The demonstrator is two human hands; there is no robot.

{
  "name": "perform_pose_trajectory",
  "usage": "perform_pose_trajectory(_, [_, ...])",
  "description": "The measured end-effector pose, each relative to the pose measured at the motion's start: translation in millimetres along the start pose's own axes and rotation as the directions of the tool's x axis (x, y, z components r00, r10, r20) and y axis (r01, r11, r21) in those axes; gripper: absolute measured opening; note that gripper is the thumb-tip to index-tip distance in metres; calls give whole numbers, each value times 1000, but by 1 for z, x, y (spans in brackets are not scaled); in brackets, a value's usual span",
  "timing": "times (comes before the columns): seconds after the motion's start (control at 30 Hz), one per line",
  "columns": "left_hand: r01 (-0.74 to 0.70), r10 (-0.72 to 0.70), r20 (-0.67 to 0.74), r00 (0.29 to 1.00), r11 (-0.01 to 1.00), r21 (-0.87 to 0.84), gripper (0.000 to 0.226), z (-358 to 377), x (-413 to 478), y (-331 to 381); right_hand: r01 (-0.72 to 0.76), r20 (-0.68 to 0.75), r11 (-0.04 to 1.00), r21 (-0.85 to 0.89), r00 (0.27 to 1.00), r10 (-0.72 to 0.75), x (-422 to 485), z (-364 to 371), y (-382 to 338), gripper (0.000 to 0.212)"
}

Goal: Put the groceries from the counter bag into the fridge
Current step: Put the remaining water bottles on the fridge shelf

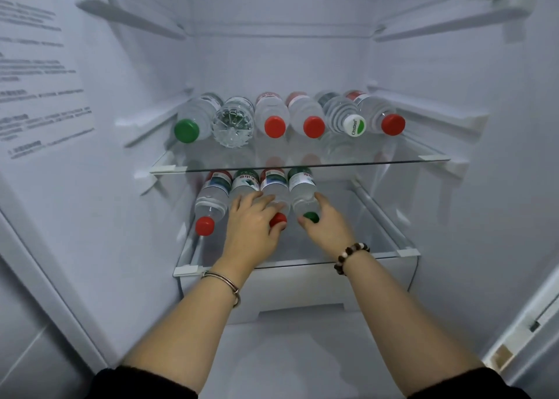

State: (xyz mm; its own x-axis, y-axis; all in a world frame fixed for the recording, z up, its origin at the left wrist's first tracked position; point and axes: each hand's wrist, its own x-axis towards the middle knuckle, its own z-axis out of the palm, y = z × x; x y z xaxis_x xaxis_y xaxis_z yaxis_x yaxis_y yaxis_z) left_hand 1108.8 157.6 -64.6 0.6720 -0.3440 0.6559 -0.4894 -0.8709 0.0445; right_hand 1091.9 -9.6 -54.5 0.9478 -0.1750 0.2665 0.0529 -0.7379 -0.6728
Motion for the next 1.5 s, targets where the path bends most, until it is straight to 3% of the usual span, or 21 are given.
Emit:
perform_pose_trajectory(0.3, [-8,5,-62,998,999,-50,42,0,-1,-1,127,-108,992,-2,986,-126,-7,7,4,67])
perform_pose_trajectory(0.43, [54,-58,-67,996,996,-64,39,2,-2,0,145,-113,989,-4,983,-145,-7,12,5,70])
perform_pose_trajectory(0.9, [133,-141,-47,989,981,-140,49,-2,-3,6,99,-106,995,-14,989,-100,-13,14,5,67])
perform_pose_trajectory(1.1, [43,-68,-120,990,979,-201,40,-11,-3,9,25,-189,996,84,982,-9,-19,5,-5,49])
perform_pose_trajectory(1.2, [7,-44,-158,987,973,-229,43,-19,-17,18,-43,-176,981,189,981,77,-37,-6,-9,56])
perform_pose_trajectory(1.33, [22,-64,-131,989,953,-301,52,-28,-39,48,-31,-177,988,150,983,58,-69,-26,-9,68])
perform_pose_trajectory(1.5, [-82,54,-100,994,949,-304,56,-43,-47,83,3,-296,995,100,955,27,-103,-55,-10,62])
